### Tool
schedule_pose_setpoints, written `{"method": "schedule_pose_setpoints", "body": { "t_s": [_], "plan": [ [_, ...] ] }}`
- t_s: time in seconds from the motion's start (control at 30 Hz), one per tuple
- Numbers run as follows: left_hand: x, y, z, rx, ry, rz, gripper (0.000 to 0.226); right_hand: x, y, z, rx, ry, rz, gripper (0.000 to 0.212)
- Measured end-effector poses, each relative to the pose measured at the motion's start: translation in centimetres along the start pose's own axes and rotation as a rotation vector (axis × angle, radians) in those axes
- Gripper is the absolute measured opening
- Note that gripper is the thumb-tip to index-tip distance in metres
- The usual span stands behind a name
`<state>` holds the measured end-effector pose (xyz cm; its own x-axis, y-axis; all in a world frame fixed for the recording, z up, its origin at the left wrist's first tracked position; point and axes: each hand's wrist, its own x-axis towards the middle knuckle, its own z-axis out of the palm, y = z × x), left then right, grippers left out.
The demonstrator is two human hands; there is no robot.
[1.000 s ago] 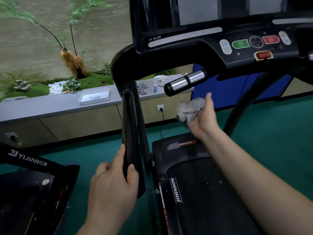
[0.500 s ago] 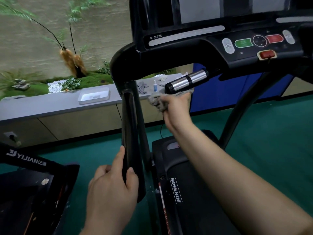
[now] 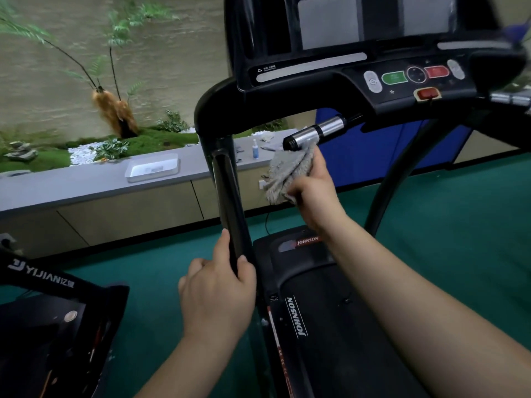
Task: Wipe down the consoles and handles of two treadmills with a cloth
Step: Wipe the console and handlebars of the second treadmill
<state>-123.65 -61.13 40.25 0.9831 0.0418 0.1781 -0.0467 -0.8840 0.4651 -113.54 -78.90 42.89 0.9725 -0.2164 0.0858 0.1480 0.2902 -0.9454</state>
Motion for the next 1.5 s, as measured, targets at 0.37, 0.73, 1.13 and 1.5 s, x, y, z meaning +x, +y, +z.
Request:
{"method": "schedule_pose_setpoints", "body": {
  "t_s": [0.37,0.73,1.13,1.5],
  "plan": [
    [0.3,-0.9,-0.5,-0.131,-0.153,-0.020,0.058,-9.5,-0.4,-4.1,-0.283,0.149,-0.022,0.096],
    [9.0,1.2,-1.7,-0.230,-0.039,-0.022,0.061,-1.4,-6.2,-4.9,-0.546,-0.058,-0.208,0.087],
    [13.1,4.3,1.3,0.149,-0.126,-0.330,0.075,21.7,-15.4,-4.7,-1.555,-0.421,-0.941,0.056],
    [12.6,5.0,2.0,0.018,-0.009,-0.421,0.076,23.0,-12.9,3.6,-1.697,-0.918,-1.098,0.049]
  ]
}}
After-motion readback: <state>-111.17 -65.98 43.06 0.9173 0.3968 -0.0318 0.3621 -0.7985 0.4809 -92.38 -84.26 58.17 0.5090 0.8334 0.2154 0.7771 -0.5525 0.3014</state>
